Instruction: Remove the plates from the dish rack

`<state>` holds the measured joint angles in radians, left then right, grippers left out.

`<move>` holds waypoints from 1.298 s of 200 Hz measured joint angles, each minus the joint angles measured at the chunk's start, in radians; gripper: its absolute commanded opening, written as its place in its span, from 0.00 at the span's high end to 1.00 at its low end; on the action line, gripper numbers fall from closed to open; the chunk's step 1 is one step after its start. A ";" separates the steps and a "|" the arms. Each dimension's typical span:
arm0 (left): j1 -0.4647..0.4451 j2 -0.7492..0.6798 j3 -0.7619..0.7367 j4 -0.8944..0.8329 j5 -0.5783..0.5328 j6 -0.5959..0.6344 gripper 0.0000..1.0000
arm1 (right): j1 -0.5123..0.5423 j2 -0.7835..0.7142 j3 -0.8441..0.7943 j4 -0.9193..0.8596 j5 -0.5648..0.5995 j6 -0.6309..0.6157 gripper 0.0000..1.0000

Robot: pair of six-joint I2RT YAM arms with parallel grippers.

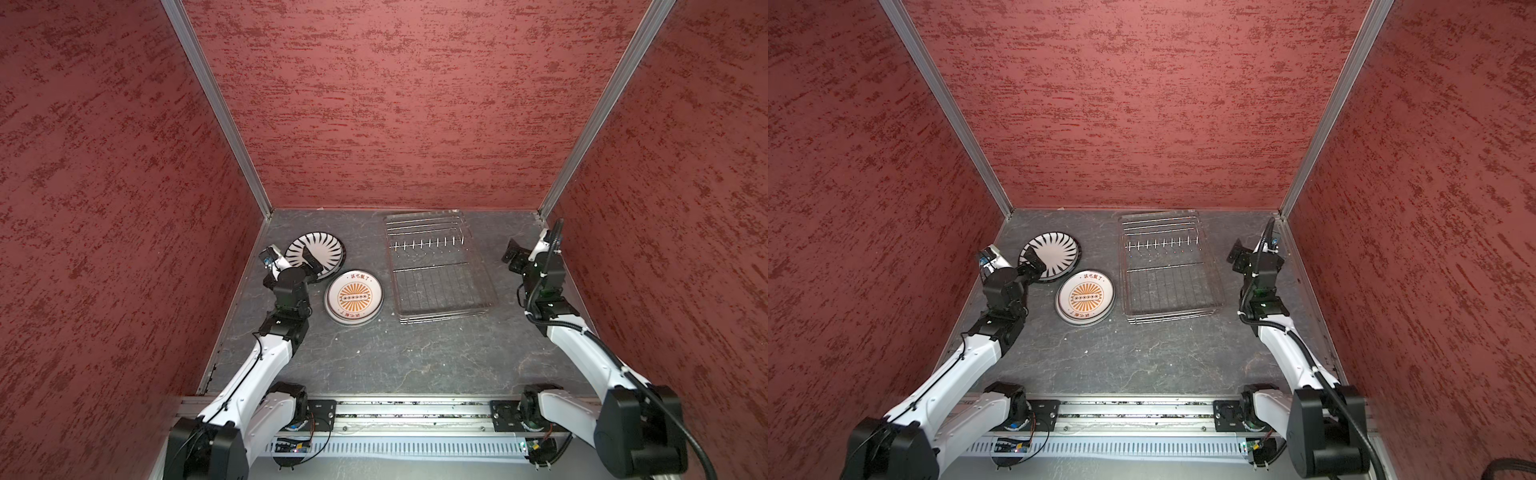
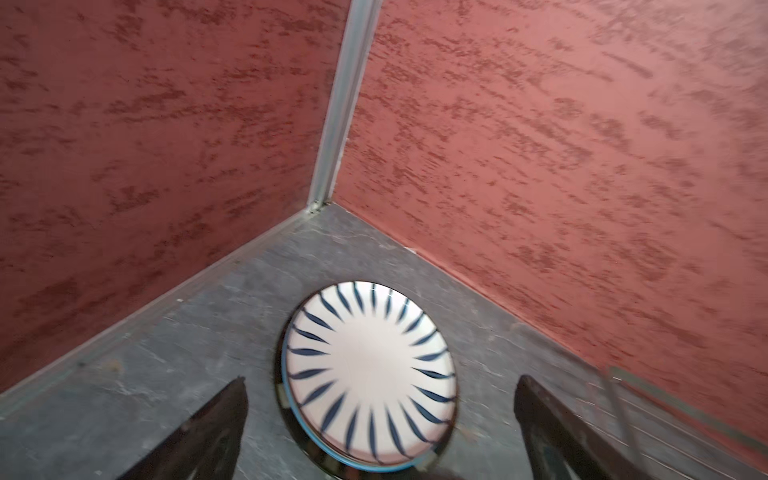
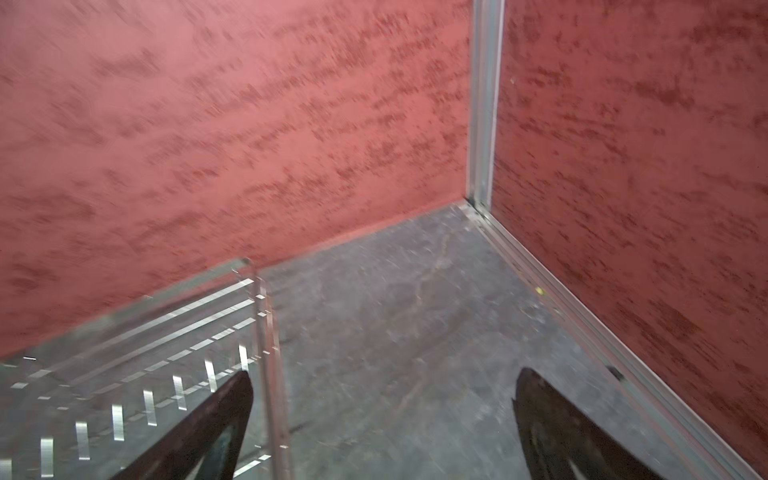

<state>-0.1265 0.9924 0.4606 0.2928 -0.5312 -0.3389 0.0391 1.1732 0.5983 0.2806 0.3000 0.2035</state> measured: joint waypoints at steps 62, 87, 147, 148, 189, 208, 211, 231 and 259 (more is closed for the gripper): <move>0.111 0.229 -0.119 0.231 0.065 0.148 0.01 | -0.021 0.212 -0.221 0.294 0.055 -0.126 0.01; 0.116 0.325 -0.119 0.305 0.122 0.166 0.00 | -0.025 0.222 -0.240 0.418 0.039 -0.146 0.01; 0.159 0.422 -0.129 0.494 0.225 0.192 0.01 | -0.059 0.364 -0.327 0.756 -0.046 -0.144 0.01; 0.159 0.423 -0.129 0.495 0.226 0.192 0.01 | -0.060 0.366 -0.327 0.757 -0.048 -0.144 0.01; 0.160 0.424 -0.129 0.542 0.273 0.205 0.01 | -0.063 0.377 -0.327 0.817 -0.072 -0.144 0.04; 0.161 0.428 -0.130 0.564 0.314 0.219 0.00 | -0.063 0.377 -0.327 0.830 -0.076 -0.141 0.01; 0.161 0.430 -0.130 0.570 0.322 0.223 0.00 | -0.063 0.377 -0.327 0.831 -0.076 -0.141 0.01; 0.161 0.484 -0.128 0.617 0.374 0.245 0.01 | -0.063 0.377 -0.327 0.837 -0.078 -0.141 0.01; 0.155 0.542 -0.123 0.607 0.400 0.266 0.00 | -0.064 0.377 -0.327 0.842 -0.079 -0.141 0.01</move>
<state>0.0288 1.5345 0.3378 0.8997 -0.1310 -0.0731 -0.0246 1.5505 0.2714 1.1225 0.2211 0.0624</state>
